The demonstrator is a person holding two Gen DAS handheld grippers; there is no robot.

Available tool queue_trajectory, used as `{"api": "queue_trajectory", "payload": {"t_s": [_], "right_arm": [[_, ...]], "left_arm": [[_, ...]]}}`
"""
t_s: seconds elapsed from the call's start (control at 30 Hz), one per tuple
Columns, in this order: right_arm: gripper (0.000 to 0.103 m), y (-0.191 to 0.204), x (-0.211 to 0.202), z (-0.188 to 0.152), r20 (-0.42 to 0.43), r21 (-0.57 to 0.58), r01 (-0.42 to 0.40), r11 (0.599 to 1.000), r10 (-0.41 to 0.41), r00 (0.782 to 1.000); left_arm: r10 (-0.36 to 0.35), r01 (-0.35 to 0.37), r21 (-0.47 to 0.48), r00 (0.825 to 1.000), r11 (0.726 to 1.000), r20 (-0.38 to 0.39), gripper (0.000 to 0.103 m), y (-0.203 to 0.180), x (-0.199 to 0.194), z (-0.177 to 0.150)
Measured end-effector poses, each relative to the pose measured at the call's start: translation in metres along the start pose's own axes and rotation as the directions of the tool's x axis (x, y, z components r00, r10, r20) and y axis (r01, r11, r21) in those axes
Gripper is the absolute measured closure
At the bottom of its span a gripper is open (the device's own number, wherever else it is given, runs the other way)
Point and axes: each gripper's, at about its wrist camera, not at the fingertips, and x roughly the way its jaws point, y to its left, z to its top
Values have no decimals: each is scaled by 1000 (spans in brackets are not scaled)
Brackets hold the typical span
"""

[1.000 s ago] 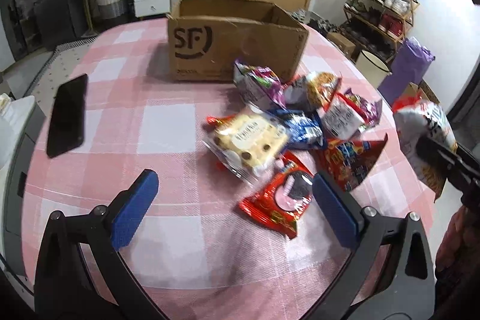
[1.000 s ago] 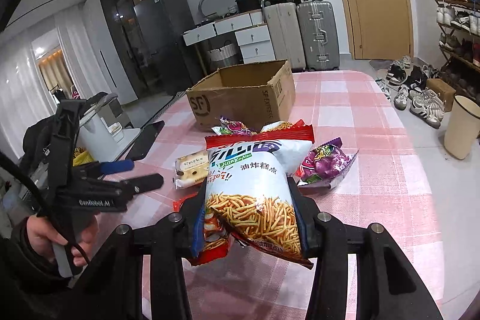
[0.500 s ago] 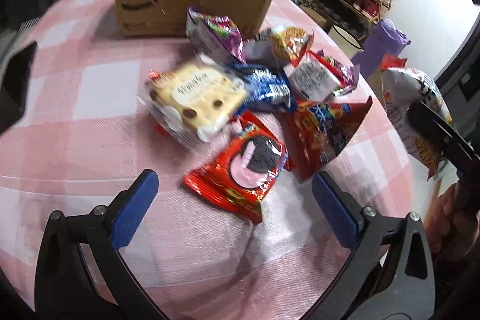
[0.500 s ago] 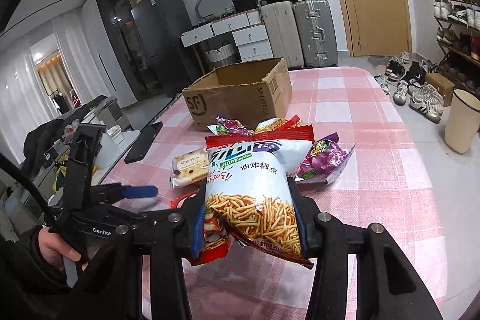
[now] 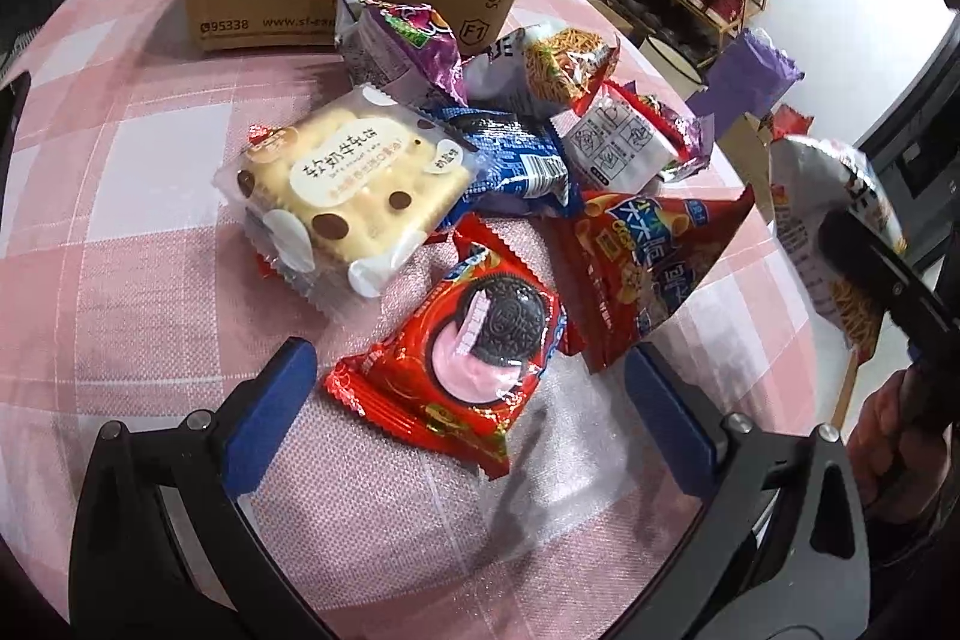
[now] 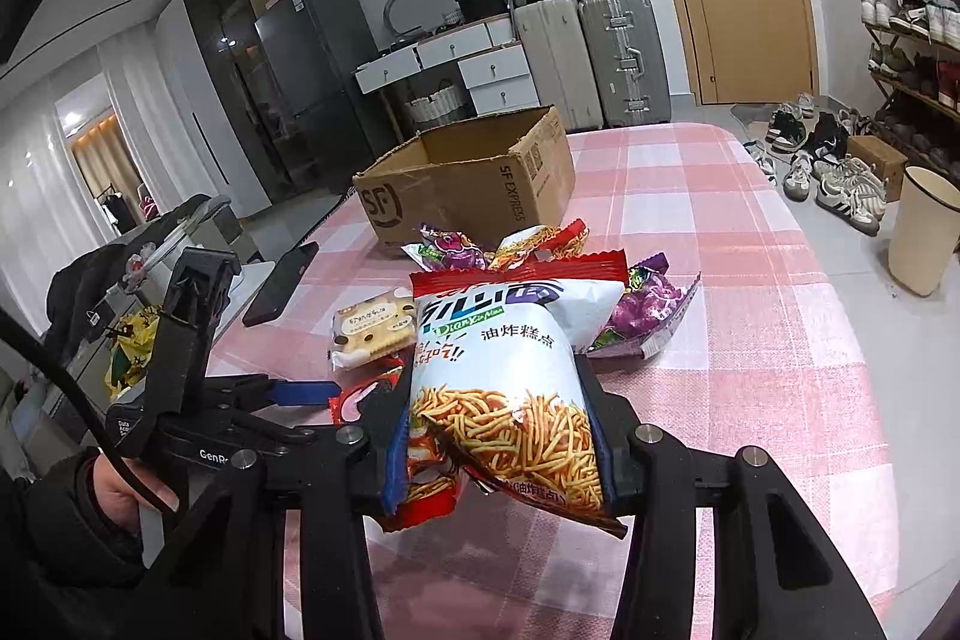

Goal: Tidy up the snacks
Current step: 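Lift the noodle bag with the right gripper while the left gripper grasps the red Oreo pack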

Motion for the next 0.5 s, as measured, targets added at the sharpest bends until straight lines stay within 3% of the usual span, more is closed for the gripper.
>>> {"api": "queue_trajectory", "payload": {"t_s": [0.17,0.23,0.47,0.5], "right_arm": [[57,0,0,-1,-2,0,-3,1000,3,1000],[57,0,0,-1,-1,0,0,1000,0,1000],[57,1,-1,-1,1,-6,-4,1000,4,1000],[57,1,-1,-1,2,-4,-5,1000,5,1000]], "left_arm": [[29,-28,34,1000,999,-1,2,-7,5,3],[40,-40,37,999,999,4,8,-7,7,4],[96,-98,85,995,992,27,43,-16,12,8],[91,-93,82,995,992,26,45,-16,12,10]]}}
